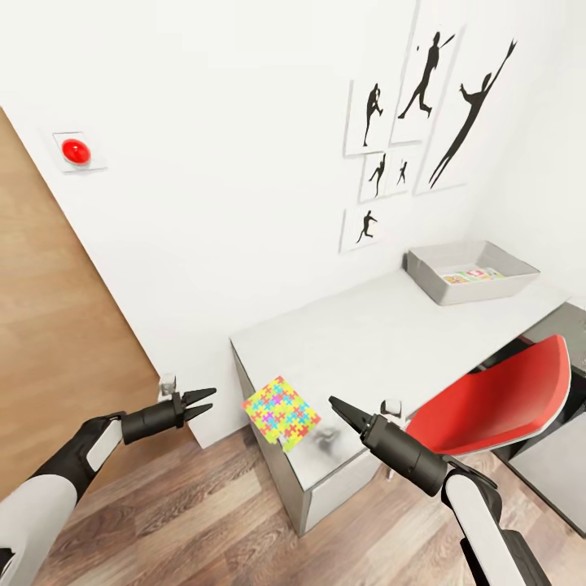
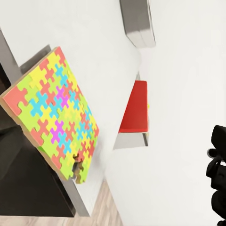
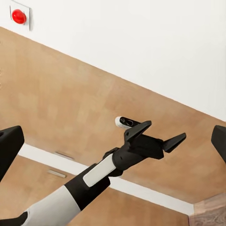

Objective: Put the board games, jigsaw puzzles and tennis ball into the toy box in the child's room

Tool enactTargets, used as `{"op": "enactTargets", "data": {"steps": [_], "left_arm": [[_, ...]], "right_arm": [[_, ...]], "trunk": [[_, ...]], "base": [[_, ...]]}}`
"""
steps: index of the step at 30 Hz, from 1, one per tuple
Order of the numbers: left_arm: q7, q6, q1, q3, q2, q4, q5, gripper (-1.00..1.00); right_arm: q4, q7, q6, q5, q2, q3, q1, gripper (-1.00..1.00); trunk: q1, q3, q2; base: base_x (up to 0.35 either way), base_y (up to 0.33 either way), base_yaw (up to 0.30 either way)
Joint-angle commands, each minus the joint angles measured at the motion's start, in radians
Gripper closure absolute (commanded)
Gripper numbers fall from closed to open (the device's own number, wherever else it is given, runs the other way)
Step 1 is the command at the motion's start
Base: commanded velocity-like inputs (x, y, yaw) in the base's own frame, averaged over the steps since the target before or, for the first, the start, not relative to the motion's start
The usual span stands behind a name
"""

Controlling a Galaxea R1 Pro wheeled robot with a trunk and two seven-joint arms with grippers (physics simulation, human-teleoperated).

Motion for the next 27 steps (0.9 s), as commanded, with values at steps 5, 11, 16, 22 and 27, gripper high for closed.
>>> {"op": "enactTargets", "data": {"steps": [5,11,16,22,27], "left_arm": [[-0.003,0.009,-0.001,-0.004,0.001,0.000,0.007,-1.00],[-0.015,0.010,-0.001,-0.004,0.002,0.000,0.007,-1.00],[-0.047,0.010,0.000,-0.004,0.003,0.000,0.007,-1.00],[-0.065,0.011,0.001,-0.003,0.004,0.000,0.007,-1.00],[-0.070,0.016,0.001,-0.002,0.010,0.000,0.007,-1.00]], "right_arm": [[0.000,-0.001,0.005,-0.005,-0.001,0.000,-0.001,-1.00],[0.000,0.000,-0.017,-0.005,-0.001,0.003,-0.001,-1.00],[0.000,0.000,-0.039,-0.005,-0.001,0.028,-0.001,-1.00],[0.000,0.000,-0.049,-0.005,-0.001,0.046,-0.001,-1.00],[0.000,0.000,-0.052,-0.005,-0.002,0.051,-0.001,-1.00]], "trunk": [[0.001,0.006,-0.002],[0.001,0.015,-0.002],[0.001,0.023,-0.002],[0.001,0.032,-0.002],[0.001,0.040,-0.002]], "base": [[0.000,0.000,-0.075],[0.000,0.000,-0.076],[0.000,0.000,-0.077],[0.000,0.000,-0.077],[0.000,0.000,-0.077]]}}
